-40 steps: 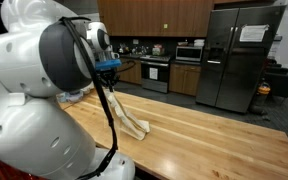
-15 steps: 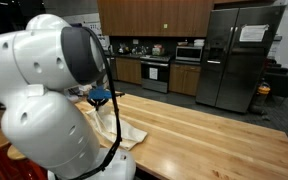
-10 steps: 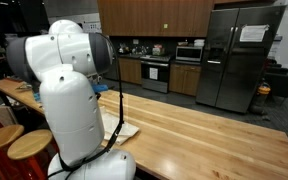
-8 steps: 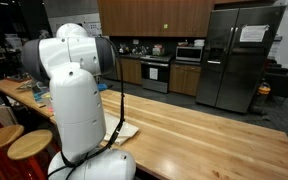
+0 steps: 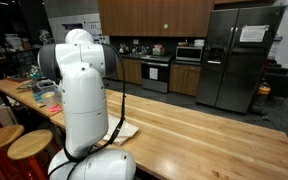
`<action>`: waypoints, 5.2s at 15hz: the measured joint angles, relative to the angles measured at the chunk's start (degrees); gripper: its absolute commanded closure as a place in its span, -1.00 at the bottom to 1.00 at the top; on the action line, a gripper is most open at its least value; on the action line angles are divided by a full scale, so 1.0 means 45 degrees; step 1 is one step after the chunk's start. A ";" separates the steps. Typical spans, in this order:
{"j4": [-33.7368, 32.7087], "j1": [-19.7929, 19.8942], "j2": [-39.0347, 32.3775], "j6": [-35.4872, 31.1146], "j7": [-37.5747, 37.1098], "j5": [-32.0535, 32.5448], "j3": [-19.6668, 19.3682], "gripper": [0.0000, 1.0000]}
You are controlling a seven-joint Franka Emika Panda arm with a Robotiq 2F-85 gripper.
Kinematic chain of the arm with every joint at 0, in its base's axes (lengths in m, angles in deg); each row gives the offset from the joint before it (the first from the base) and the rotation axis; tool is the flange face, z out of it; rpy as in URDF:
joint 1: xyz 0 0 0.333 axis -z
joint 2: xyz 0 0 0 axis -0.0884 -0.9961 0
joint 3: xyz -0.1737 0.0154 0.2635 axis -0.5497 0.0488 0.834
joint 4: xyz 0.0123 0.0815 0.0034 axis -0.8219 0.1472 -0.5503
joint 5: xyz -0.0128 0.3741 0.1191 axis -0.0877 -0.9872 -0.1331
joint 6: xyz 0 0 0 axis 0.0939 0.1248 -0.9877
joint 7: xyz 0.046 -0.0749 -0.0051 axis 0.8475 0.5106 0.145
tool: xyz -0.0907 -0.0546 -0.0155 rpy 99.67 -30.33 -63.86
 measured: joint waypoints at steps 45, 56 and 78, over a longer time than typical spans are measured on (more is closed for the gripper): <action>0.1430 0.1016 -0.1317 0.2414 -0.5413 0.1278 -0.1127 -1.00; -0.1186 0.0606 -0.3409 0.2677 -0.5118 0.1957 -0.1263 -1.00; -0.2718 -0.0360 -0.2928 0.2009 -0.3712 0.3376 -0.0909 -1.00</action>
